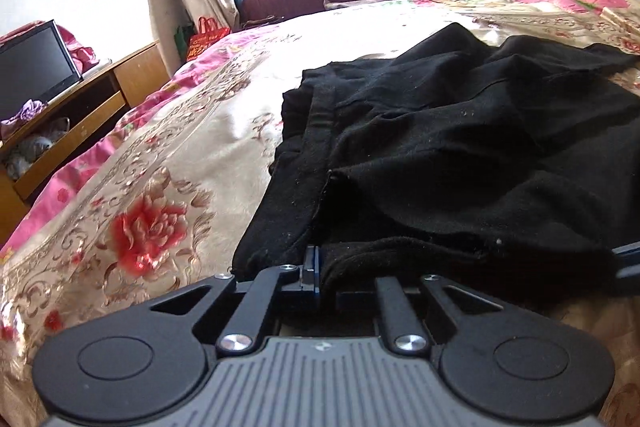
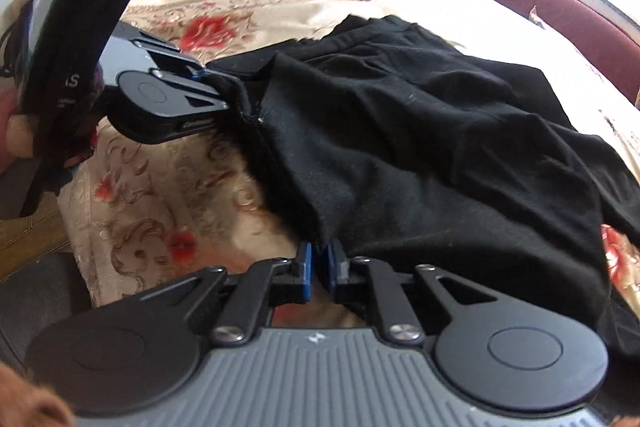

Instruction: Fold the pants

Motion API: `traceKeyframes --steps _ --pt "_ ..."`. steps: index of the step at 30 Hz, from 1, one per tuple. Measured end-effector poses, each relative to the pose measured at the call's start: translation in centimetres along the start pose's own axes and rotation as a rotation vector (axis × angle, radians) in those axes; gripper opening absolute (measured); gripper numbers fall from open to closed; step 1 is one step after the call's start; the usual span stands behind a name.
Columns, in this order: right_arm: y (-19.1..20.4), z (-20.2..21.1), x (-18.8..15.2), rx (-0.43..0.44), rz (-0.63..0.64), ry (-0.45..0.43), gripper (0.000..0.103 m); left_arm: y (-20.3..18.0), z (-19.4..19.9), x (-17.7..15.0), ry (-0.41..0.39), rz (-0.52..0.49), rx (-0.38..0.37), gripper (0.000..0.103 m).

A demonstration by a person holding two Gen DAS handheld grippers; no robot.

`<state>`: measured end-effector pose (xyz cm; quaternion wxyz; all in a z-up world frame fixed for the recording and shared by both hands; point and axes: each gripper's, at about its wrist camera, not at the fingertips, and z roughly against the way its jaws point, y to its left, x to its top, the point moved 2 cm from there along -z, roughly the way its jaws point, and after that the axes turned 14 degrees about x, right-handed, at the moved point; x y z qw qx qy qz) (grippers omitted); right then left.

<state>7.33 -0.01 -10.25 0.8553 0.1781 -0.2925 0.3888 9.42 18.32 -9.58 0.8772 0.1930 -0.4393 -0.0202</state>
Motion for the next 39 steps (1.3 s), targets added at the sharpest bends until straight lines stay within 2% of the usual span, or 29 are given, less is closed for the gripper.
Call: traceKeyframes --steps 3,4,6,8,11,13,14,17,20,22,24,26,27,28,29,31,35,37,39 --pt "-0.3 2.7 -0.6 -0.001 -0.040 -0.069 0.019 -0.1 0.9 -0.1 -0.010 0.028 0.021 0.026" --pt "-1.0 4.1 -1.0 -0.002 -0.069 -0.098 0.023 -0.1 1.2 -0.1 -0.011 0.042 0.030 0.026" --pt "-3.5 7.9 -3.0 -0.074 -0.168 -0.160 0.041 -0.2 1.9 0.1 -0.010 0.081 0.036 0.026" --pt "-7.4 11.8 -6.0 -0.202 -0.303 -0.205 0.042 -0.4 3.2 0.3 -0.025 0.137 0.037 0.026" --pt "-14.4 17.0 -12.2 -0.456 -0.509 -0.192 0.045 -1.5 5.0 0.5 -0.059 0.160 0.065 0.026" --pt "-19.1 20.4 -16.5 -0.611 -0.686 -0.187 0.046 -2.5 5.7 0.7 -0.065 0.174 0.062 0.026" --pt "-21.6 22.3 -19.2 -0.649 -0.811 -0.223 0.047 -3.0 6.0 0.8 -0.064 0.181 0.057 0.026" --pt "-27.1 26.1 -24.6 -0.657 -1.099 -0.359 0.048 -4.8 6.2 1.4 -0.061 0.179 0.069 0.026" --pt "-30.3 26.5 -27.5 -0.605 -1.257 -0.477 0.048 -5.7 6.0 2.0 -0.058 0.189 0.095 0.027" --pt "-31.6 25.6 -28.3 -0.577 -1.318 -0.535 0.052 -6.1 5.9 2.2 -0.052 0.166 0.110 0.027" --pt "-31.9 24.7 -28.1 -0.588 -1.293 -0.571 0.059 -6.1 5.8 2.4 -0.047 0.156 0.115 0.028" --pt "-32.1 24.1 -27.9 -0.598 -1.309 -0.622 0.061 -6.2 5.8 2.5 -0.045 0.144 0.121 0.029" --pt "-32.4 24.0 -27.9 -0.596 -1.321 -0.640 0.051 -6.3 5.8 2.5 -0.045 0.134 0.126 0.029" --pt "-32.8 23.9 -27.8 -0.593 -1.333 -0.645 0.015 -6.5 5.8 2.6 -0.047 0.124 0.130 0.029" --pt "-33.2 23.9 -28.0 -0.566 -1.365 -0.646 0.007 -6.6 5.9 2.6 -0.049 0.119 0.133 0.029" --pt "-32.7 25.1 -28.5 -0.520 -1.390 -0.710 0.005 -6.6 6.0 2.8 -0.053 0.116 0.131 0.029" --pt "-28.8 30.2 -28.4 -0.536 -1.270 -0.800 0.004 -6.5 6.6 3.2 -0.082 0.125 0.120 0.029" --pt "-27.2 31.6 -29.2 -0.568 -1.269 -0.785 0.004 -6.5 6.8 3.1 -0.086 0.123 0.110 0.030" --pt "-26.6 31.4 -30.6 -0.601 -1.322 -0.706 0.004 -6.8 6.7 2.7 -0.085 0.104 0.110 0.030"
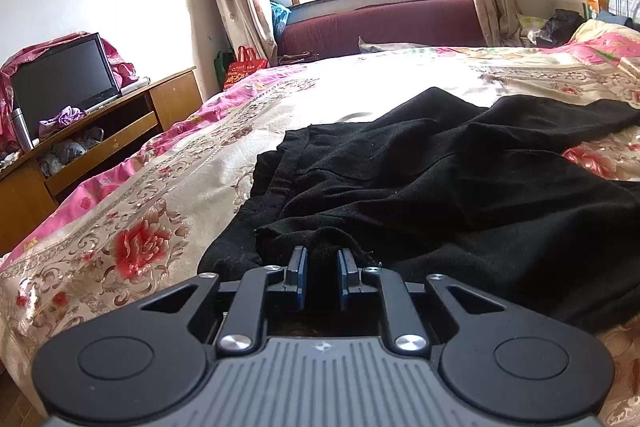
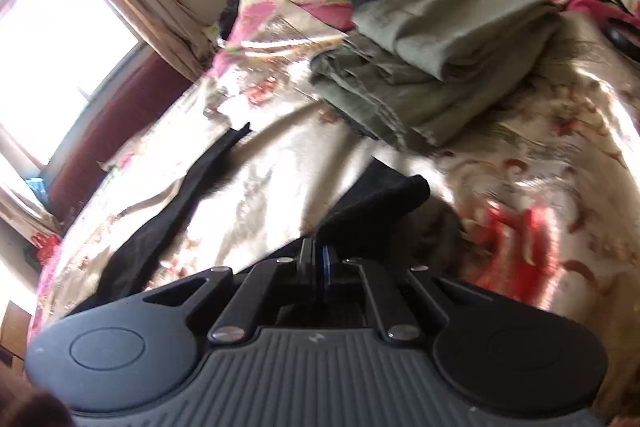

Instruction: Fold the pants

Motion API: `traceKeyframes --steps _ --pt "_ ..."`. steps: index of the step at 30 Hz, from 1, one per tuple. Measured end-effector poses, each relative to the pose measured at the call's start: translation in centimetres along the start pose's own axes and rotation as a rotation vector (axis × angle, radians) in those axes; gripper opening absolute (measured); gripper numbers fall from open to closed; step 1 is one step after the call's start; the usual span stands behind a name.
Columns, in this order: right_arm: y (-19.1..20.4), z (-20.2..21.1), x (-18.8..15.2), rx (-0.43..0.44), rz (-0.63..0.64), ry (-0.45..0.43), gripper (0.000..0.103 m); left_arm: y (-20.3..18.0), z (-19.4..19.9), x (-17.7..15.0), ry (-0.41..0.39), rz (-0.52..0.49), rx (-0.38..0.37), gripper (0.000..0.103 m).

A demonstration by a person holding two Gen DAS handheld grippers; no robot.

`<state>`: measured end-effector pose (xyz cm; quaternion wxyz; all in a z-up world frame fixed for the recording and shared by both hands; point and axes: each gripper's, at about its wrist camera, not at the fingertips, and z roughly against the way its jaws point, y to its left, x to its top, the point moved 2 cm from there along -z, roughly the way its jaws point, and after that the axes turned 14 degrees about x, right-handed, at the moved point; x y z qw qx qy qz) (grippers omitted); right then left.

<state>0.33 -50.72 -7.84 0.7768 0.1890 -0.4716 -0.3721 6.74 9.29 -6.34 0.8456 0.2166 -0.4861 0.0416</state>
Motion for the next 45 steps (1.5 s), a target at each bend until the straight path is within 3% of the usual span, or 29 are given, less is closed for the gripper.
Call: traceKeyframes --steps 2,4,6,10,12,16,17,19,20,23,27,31,38,41,45 --pt "-1.3 -0.4 -1.4 -0.096 0.034 0.083 0.005 -0.2 0.0 -0.3 0.007 -0.021 -0.008 0.031" --pt "-2.0 -0.7 -2.3 -0.144 0.046 0.112 0.005 -0.4 -0.2 -0.6 0.019 -0.052 -0.008 0.033" --pt "-1.0 -0.2 -2.3 -0.171 0.093 0.075 0.012 -0.4 -0.1 -0.7 0.014 -0.072 -0.002 0.033" --pt "4.2 1.2 -2.7 -0.227 0.337 -0.023 0.014 1.4 1.3 0.1 -0.031 -0.007 -0.002 0.034" --pt "7.5 0.8 -4.1 -0.129 0.449 -0.022 0.014 1.6 1.7 0.6 -0.067 0.006 -0.004 0.034" --pt "12.5 -3.7 -8.1 0.111 0.557 0.168 0.012 0.5 -0.4 1.1 -0.043 0.002 -0.034 0.037" --pt "13.0 -5.7 -9.3 0.121 0.569 0.245 0.014 0.3 -1.4 0.8 -0.010 -0.020 -0.032 0.037" --pt "12.1 -9.3 -10.5 0.035 0.527 0.398 0.012 0.3 -3.6 -0.3 0.080 -0.083 0.001 0.037" --pt "11.7 -10.1 -10.8 0.005 0.521 0.428 0.011 0.6 -4.3 -0.8 0.112 -0.104 -0.001 0.038" --pt "14.2 -8.6 -10.1 0.029 0.616 0.381 0.022 1.8 -4.0 -1.1 0.102 -0.121 -0.014 0.039" --pt "19.7 -8.2 -10.0 0.196 0.749 0.369 0.022 2.4 -4.0 1.6 0.041 -0.083 -0.068 0.039" --pt "25.2 -13.1 -11.0 0.307 0.875 0.455 0.021 1.8 -7.0 4.9 -0.002 -0.107 -0.080 0.039" --pt "35.7 -22.5 -15.4 0.507 1.142 0.618 0.024 2.1 -13.7 9.7 0.018 -0.126 -0.126 0.041" --pt "39.6 -25.5 -17.2 0.587 1.234 0.669 0.033 1.9 -16.6 10.7 0.028 -0.162 -0.151 0.044" --pt "43.2 -28.8 -19.0 0.621 1.358 0.710 0.037 1.5 -20.8 11.8 0.068 -0.183 -0.195 0.047"
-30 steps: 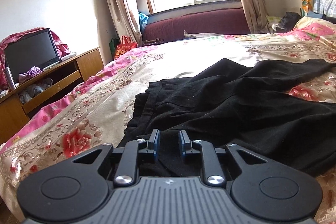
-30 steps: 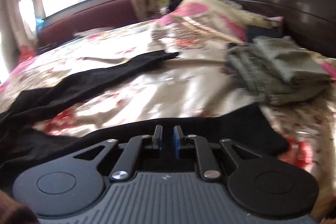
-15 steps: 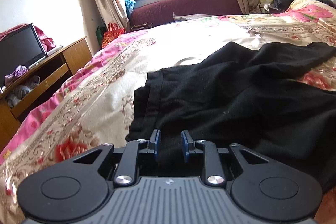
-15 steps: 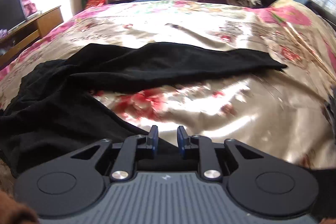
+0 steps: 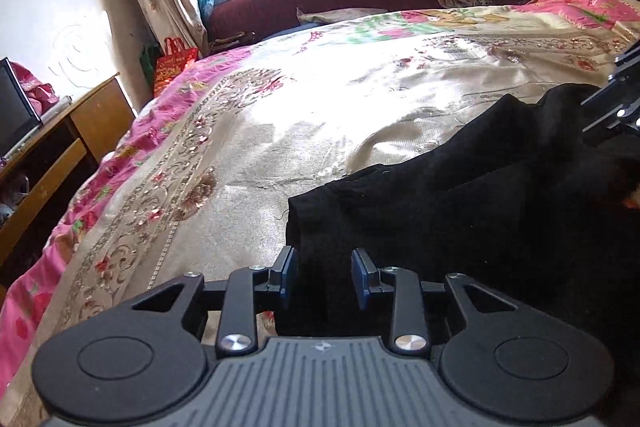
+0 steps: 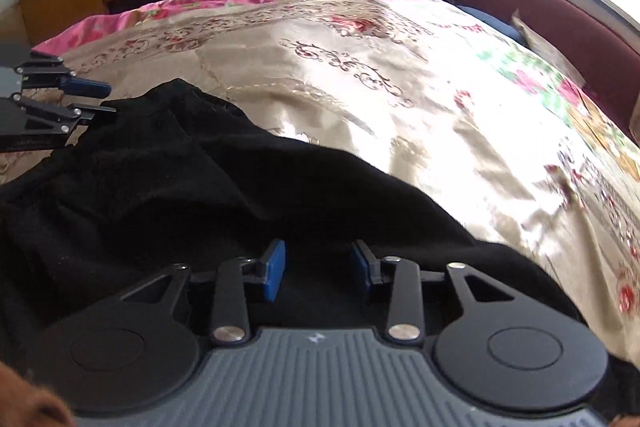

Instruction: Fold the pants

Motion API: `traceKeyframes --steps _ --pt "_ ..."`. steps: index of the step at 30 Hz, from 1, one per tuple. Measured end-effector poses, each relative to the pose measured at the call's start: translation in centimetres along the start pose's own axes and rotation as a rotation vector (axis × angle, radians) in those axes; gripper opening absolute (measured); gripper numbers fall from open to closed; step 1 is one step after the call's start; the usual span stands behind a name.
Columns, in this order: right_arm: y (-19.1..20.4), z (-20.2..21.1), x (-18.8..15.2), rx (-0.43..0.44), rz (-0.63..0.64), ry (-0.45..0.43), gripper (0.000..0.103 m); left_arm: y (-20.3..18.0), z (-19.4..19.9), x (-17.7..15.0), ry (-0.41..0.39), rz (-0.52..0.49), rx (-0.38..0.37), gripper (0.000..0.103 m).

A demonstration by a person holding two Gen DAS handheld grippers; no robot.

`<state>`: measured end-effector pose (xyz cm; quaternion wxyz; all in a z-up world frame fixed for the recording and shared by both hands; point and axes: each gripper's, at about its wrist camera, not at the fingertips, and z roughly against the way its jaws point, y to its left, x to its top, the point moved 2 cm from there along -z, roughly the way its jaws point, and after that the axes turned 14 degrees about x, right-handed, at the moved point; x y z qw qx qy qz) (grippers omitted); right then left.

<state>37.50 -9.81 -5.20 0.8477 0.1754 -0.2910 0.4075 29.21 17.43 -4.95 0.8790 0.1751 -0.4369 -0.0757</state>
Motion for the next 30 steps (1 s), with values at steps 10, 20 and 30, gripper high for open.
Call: traceKeyframes --steps 10,20,30 --pt "-5.2 -5.0 4.9 0.043 0.127 0.160 0.042 0.7 -6.2 3.0 0.093 -0.048 -0.188 0.061" --pt "-7.5 -9.6 4.8 0.196 0.144 0.333 0.043 0.8 -11.8 4.5 0.204 -0.104 -0.335 0.080" --pt "-7.8 -9.8 4.0 0.226 0.177 0.349 0.041 -0.6 -10.5 4.7 0.177 -0.172 -0.332 0.032"
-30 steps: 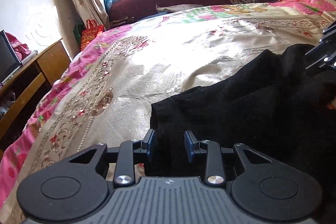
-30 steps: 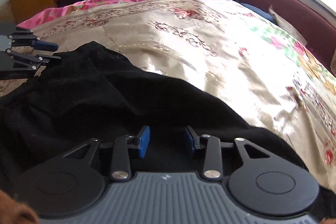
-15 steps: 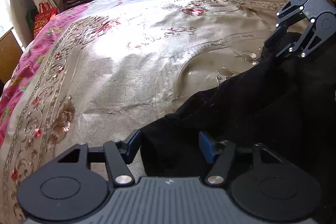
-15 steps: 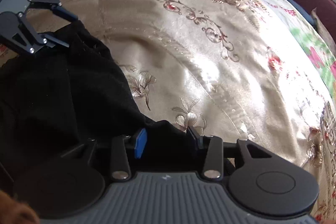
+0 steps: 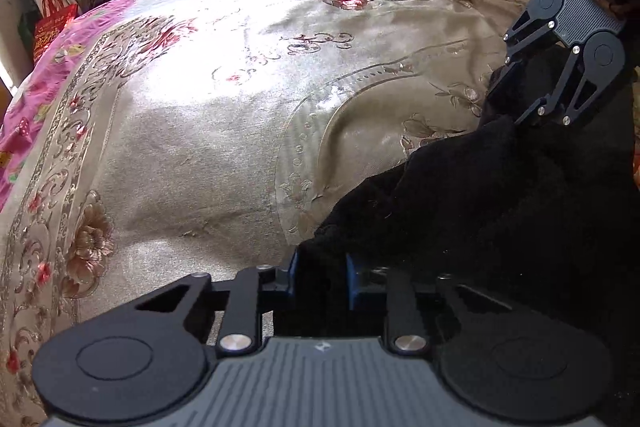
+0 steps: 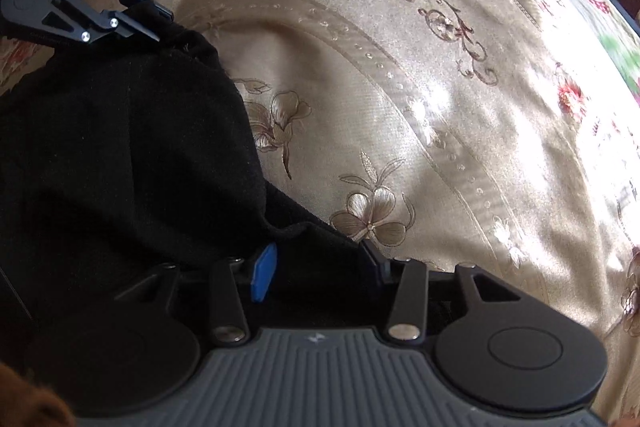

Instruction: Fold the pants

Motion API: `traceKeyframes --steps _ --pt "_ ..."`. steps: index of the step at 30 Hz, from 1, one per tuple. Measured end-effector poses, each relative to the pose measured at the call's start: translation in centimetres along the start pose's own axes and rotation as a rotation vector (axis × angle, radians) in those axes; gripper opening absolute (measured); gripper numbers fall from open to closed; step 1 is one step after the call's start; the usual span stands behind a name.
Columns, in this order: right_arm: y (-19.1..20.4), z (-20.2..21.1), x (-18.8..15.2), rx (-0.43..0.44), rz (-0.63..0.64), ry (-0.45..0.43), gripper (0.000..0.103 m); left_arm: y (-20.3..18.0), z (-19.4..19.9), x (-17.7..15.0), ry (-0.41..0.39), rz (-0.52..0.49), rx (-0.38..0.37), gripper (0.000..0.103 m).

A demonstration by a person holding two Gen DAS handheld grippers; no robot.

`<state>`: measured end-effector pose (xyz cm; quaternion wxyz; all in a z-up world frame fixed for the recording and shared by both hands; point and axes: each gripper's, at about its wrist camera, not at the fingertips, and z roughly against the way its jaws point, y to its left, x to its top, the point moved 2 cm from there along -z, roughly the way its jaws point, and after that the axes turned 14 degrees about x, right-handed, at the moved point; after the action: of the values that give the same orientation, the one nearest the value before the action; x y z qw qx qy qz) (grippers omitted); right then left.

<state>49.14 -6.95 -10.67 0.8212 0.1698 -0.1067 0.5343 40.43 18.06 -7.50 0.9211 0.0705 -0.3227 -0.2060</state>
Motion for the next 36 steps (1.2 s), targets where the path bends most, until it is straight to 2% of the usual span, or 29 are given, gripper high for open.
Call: traceKeyframes --steps 1,3,5,8,12,15,17,19,20,21,22,24,28,30,33,36 --pt "0.3 -0.2 0.1 -0.006 -0.006 0.004 0.025 -0.1 0.1 0.1 -0.002 0.002 0.003 0.029" --pt "1.1 0.2 0.4 -0.011 -0.006 0.012 0.002 -0.1 0.6 0.2 -0.012 0.002 0.018 0.028" --pt "1.7 1.2 0.3 -0.043 -0.004 -0.002 0.001 0.1 1.8 0.2 -0.031 0.008 0.027 0.027" --pt "2.9 4.5 -0.1 -0.078 -0.028 -0.074 0.001 0.5 4.7 0.1 -0.083 0.049 0.027 0.026" --pt "6.9 9.4 -1.4 -0.085 -0.015 -0.133 0.000 0.3 10.0 -0.9 -0.162 0.104 -0.009 0.024" --pt "11.7 11.9 -3.1 -0.024 0.028 -0.129 0.000 -0.8 14.6 -2.6 -0.204 0.159 -0.073 0.023" --pt "13.7 11.9 -4.1 -0.048 0.075 -0.099 0.000 -2.4 16.8 -4.1 -0.205 0.148 -0.085 0.022" --pt "13.8 11.0 -4.0 -0.116 0.120 -0.081 0.007 -3.6 17.4 -4.9 -0.180 0.127 -0.091 0.022" --pt "13.1 10.0 -3.7 -0.169 0.159 -0.065 0.018 -3.9 17.5 -5.1 -0.170 0.120 -0.096 0.022" --pt "12.6 9.3 -3.5 -0.234 0.205 -0.068 0.038 -4.3 17.7 -5.3 -0.166 0.116 -0.098 0.022" --pt "12.1 8.9 -3.3 -0.277 0.229 -0.075 0.045 -4.5 17.8 -5.4 -0.167 0.114 -0.102 0.022" --pt "11.1 7.8 -3.0 -0.302 0.286 -0.054 0.045 -5.0 18.5 -5.7 -0.176 0.113 -0.116 0.022" --pt "10.4 5.8 -2.2 -0.292 0.426 0.068 0.045 -6.2 20.4 -6.6 -0.194 0.092 -0.138 0.022" --pt "10.0 5.0 -1.9 -0.252 0.452 0.110 0.046 -6.5 21.0 -7.0 -0.193 0.091 -0.150 0.022" --pt "9.4 2.6 -2.3 -0.184 0.492 0.252 0.051 -6.9 21.5 -7.5 -0.191 0.075 -0.151 0.022" --pt "9.2 1.5 -2.5 -0.133 0.470 0.278 0.051 -6.8 21.6 -8.2 -0.180 0.097 -0.153 0.022"
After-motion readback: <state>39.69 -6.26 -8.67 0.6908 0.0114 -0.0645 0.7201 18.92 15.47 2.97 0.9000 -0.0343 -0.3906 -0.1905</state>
